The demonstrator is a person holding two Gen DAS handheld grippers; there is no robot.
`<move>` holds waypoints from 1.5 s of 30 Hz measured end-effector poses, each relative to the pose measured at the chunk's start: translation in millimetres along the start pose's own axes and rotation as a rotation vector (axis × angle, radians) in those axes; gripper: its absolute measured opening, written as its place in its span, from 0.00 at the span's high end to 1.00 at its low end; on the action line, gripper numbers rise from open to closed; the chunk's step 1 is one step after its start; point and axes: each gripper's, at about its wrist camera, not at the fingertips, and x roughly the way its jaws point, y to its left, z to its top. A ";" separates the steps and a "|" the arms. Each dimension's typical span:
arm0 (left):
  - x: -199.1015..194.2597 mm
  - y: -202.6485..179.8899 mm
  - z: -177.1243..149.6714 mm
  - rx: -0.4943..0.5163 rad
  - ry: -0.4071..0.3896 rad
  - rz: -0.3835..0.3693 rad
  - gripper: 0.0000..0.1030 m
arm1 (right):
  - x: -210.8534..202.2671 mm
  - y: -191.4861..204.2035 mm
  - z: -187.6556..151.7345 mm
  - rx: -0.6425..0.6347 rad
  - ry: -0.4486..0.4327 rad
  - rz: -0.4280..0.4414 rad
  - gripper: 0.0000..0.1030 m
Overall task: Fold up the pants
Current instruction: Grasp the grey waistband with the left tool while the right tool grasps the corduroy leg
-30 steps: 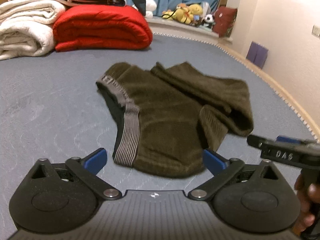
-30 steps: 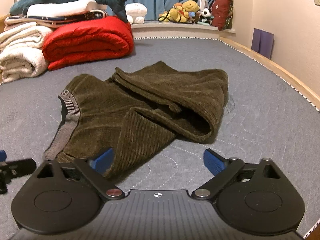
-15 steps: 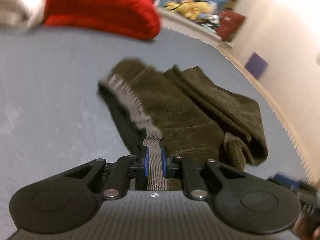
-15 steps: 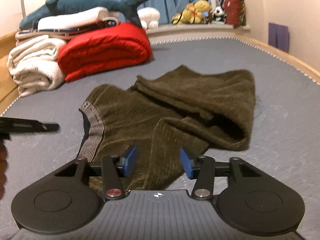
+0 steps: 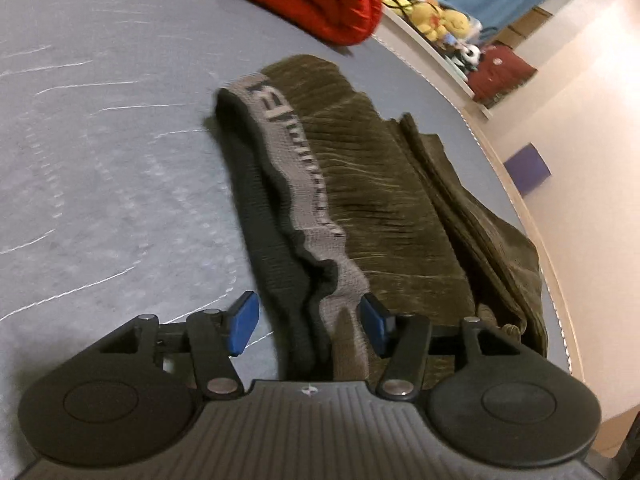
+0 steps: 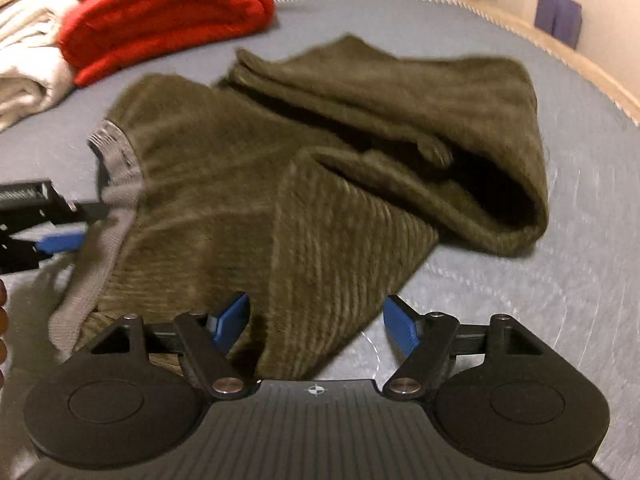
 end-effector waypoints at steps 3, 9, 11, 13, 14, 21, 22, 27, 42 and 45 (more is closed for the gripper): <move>10.4 -9.3 -0.7 0.045 -0.011 0.004 0.30 | 7.7 -5.7 -0.8 0.031 0.024 -0.022 0.56; 14.8 -22.1 -0.6 0.150 -0.002 0.096 0.70 | -8.9 -11.9 -5.4 -0.006 -0.039 0.000 0.83; 4.3 -19.0 4.1 0.121 -0.011 0.067 0.82 | -20.0 -14.3 -7.2 -0.027 -0.069 0.018 0.86; -10.7 -22.7 6.5 0.138 -0.034 0.050 0.84 | -34.1 -9.6 -10.3 -0.092 -0.104 0.040 0.88; -19.7 -26.8 6.7 0.163 -0.052 0.048 0.86 | -40.9 -6.3 -13.2 -0.133 -0.119 0.047 0.93; -86.5 -25.5 0.6 0.186 -0.121 0.047 0.90 | -75.1 29.6 -42.1 -0.376 -0.214 0.071 0.93; -95.6 -20.6 -0.8 0.178 -0.126 0.056 0.90 | -80.5 32.7 -44.0 -0.386 -0.225 0.085 0.93; -152.9 11.3 -9.4 0.152 -0.114 0.132 0.91 | -115.3 65.3 -67.4 -0.530 -0.269 0.251 0.93; -257.6 41.4 -63.9 0.073 -0.146 0.451 0.67 | -164.2 120.0 -107.3 -0.907 -0.137 0.627 0.73; -248.2 17.4 -59.0 0.185 -0.182 0.448 0.65 | -186.0 94.8 -84.9 -0.833 -0.196 0.699 0.65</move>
